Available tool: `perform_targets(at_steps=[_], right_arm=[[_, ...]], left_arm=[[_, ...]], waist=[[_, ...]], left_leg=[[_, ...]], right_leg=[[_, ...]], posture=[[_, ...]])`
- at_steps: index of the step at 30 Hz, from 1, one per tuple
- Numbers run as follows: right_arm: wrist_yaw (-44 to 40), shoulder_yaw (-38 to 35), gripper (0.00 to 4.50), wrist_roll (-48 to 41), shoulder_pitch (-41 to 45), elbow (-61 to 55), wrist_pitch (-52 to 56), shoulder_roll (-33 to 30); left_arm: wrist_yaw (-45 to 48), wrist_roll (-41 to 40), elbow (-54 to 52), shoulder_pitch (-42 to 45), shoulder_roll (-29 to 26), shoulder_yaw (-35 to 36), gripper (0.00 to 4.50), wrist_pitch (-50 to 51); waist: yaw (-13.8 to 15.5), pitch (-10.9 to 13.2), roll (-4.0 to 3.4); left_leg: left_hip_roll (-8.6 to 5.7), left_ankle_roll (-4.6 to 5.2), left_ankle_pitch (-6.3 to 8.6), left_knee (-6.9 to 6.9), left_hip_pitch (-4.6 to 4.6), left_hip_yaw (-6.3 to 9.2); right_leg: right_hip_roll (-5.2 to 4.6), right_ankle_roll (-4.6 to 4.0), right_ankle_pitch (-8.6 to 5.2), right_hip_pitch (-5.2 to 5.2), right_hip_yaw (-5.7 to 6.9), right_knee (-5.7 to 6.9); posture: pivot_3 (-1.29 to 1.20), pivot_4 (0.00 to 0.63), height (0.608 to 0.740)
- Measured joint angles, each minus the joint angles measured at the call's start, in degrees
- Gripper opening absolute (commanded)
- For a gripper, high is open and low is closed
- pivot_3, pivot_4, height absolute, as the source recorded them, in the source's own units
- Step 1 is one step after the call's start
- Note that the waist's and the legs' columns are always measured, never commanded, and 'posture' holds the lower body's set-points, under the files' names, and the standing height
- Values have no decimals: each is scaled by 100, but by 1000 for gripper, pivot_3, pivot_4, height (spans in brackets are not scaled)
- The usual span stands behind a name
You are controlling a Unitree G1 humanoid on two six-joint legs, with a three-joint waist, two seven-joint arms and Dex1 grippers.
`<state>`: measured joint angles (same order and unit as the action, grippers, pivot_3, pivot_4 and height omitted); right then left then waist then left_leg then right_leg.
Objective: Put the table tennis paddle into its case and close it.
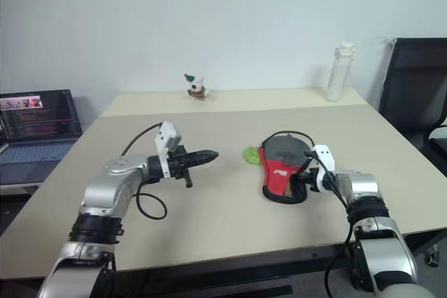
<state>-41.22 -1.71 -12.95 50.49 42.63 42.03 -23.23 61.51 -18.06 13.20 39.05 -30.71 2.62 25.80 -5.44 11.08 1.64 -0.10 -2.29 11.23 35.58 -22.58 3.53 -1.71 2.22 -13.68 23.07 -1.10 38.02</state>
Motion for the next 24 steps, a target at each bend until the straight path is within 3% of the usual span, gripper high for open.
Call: perform_targets(at_steps=[6,12,17,24], right_arm=[[-124,9,14,-61,17,-300,374,324],[-317,371,14,-638,-668,-2230,1639,868],[116,356,14,-904,-1077,-3348,2335,1093],[767,6,14,-943,-1194,-3497,2484,1056]], left_arm=[[384,-177,-297,-309,-380,-18,0,315],[789,-256,-626,-583,-768,-117,0,505],[785,-334,-696,-685,-776,-146,0,524],[772,-339,-694,-678,-717,-281,0,511]], waist=[[-53,0,0],[-15,1,-1],[119,0,0],[222,1,1]], left_leg=[[75,-9,5,-13,1,-36],[84,-9,5,-54,-28,-45],[71,-18,10,-52,-43,-61],[66,-18,10,-51,-39,-78]], right_leg=[[72,-22,12,30,-28,-2],[88,-47,1,86,-41,6],[70,-47,1,98,-53,-2],[68,-47,1,98,-69,-3]], posture=[[0,150,740],[0,150,740],[0,150,740],[0,150,740]])
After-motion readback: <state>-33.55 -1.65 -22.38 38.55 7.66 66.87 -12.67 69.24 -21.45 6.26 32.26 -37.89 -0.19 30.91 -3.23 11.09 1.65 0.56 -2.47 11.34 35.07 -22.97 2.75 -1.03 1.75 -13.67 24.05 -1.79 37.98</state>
